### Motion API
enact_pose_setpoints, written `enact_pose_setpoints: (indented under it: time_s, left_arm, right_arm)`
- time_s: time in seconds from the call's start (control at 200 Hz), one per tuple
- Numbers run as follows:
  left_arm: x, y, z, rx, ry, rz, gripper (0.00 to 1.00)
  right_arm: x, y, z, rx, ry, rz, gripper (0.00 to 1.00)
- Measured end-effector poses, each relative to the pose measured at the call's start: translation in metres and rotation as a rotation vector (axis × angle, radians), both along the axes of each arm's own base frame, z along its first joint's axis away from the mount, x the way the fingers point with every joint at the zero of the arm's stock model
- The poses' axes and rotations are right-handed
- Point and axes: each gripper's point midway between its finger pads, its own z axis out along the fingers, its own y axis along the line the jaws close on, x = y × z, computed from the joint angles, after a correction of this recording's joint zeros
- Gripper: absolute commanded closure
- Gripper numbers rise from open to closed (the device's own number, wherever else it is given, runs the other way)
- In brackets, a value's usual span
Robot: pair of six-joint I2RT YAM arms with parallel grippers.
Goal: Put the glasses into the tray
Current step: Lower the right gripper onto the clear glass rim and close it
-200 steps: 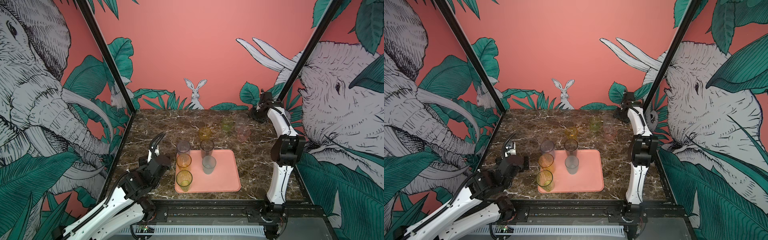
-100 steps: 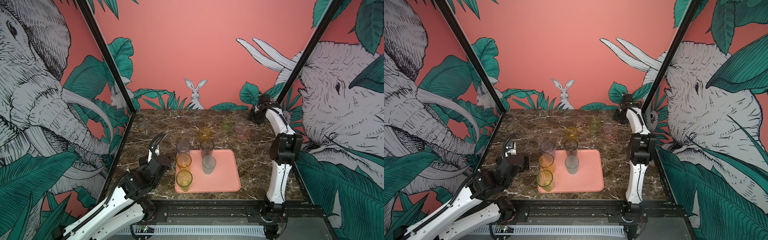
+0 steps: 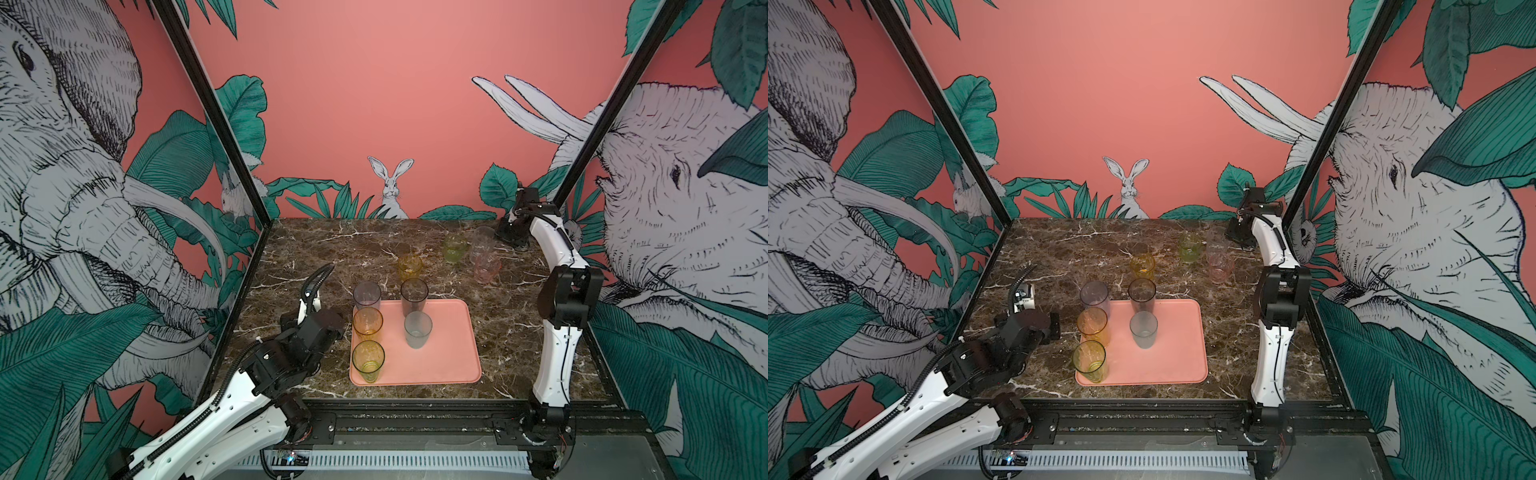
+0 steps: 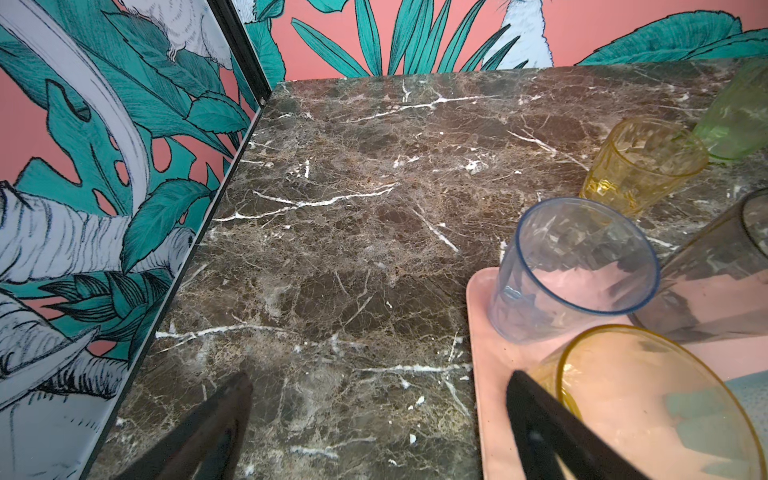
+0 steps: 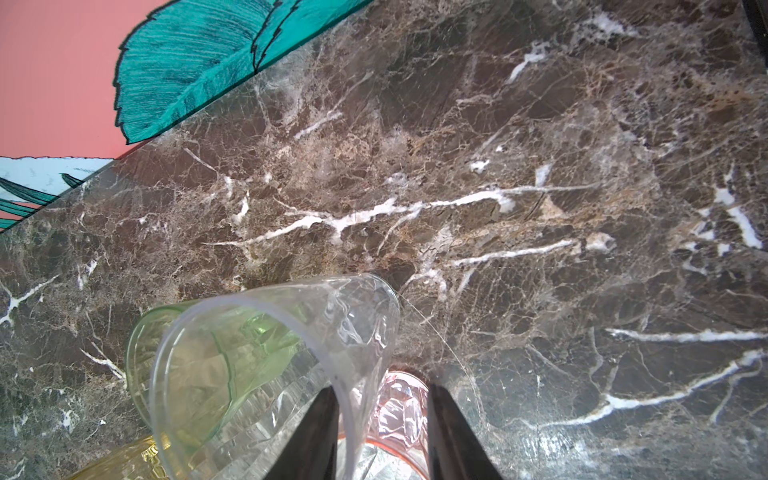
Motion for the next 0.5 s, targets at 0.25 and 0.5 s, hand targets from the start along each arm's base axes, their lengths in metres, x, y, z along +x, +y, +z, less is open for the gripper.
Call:
enact_pose_setpoints:
  time_s: [0.25, 0.5]
  left_arm:
    - [0.0, -0.001, -0.001, 0.004, 0.005, -0.001, 0.04]
    - [0.001, -0.001, -0.002, 0.008, 0.008, -0.001, 0.04]
  right_arm:
    - [0.006, 0.003, -0.006, 0.017, 0.006, 0.0, 0.67]
    - [0.008, 0.007, -0.014, 0.024, 0.022, 0.003, 0.71]
